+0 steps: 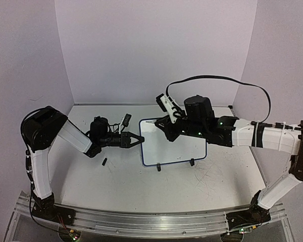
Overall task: Write a sentence on the whiteboard
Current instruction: Hold the whiteboard at the center of the board, then write a sentence on the whiteboard.
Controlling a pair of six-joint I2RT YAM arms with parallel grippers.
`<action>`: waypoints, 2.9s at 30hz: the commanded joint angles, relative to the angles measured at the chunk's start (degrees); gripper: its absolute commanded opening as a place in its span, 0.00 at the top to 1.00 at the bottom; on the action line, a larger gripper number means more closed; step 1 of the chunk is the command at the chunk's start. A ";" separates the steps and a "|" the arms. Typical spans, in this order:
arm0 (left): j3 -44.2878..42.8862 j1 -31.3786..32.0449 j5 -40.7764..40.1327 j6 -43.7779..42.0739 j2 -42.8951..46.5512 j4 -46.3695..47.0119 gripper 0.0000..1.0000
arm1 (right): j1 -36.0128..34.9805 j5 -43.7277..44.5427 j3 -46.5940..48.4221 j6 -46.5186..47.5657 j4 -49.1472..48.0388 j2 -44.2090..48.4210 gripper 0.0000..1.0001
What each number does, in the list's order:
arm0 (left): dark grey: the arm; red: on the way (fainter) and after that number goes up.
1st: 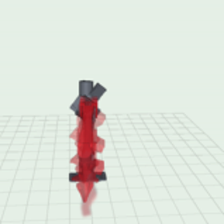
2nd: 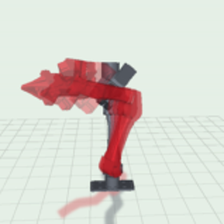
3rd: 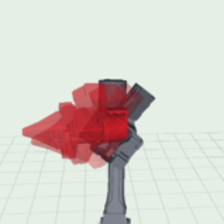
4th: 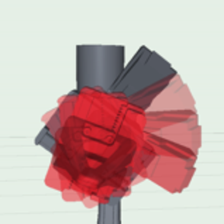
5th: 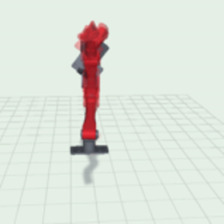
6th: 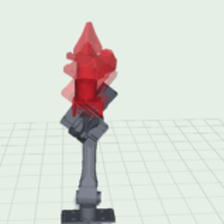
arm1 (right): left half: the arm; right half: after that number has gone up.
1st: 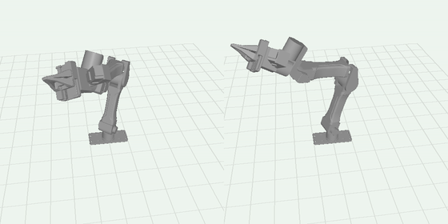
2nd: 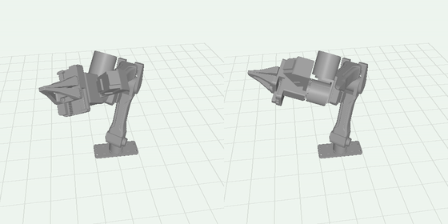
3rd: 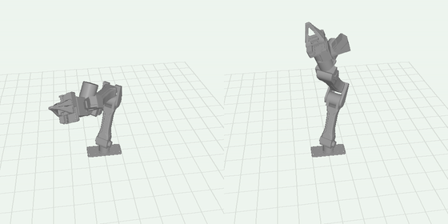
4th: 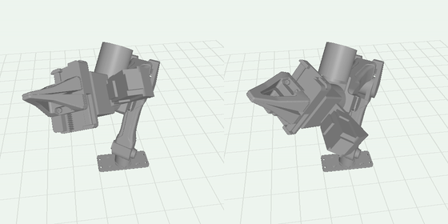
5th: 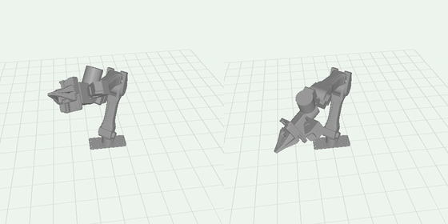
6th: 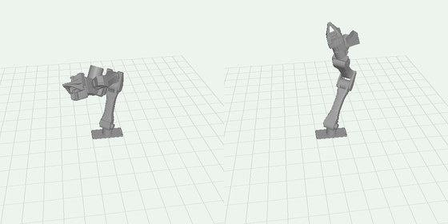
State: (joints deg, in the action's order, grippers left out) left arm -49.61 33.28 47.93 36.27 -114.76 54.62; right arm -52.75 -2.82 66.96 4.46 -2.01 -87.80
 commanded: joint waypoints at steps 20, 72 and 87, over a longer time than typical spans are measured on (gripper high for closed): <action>-3.07 1.00 4.41 -2.20 -1.89 3.89 0.82 | -0.37 6.42 -3.99 1.22 -5.30 4.78 1.00; 0.11 3.93 -1.75 -9.47 0.29 3.35 1.00 | -3.62 14.90 -2.97 2.06 -10.57 -4.45 1.00; 0.25 3.98 -1.75 -9.46 0.55 3.01 1.00 | -3.66 17.20 -3.00 1.52 -10.41 -4.86 1.00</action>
State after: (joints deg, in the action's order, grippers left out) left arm -50.09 36.40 46.35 27.83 -116.31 58.54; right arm -56.18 12.67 62.85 6.82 -10.31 -91.87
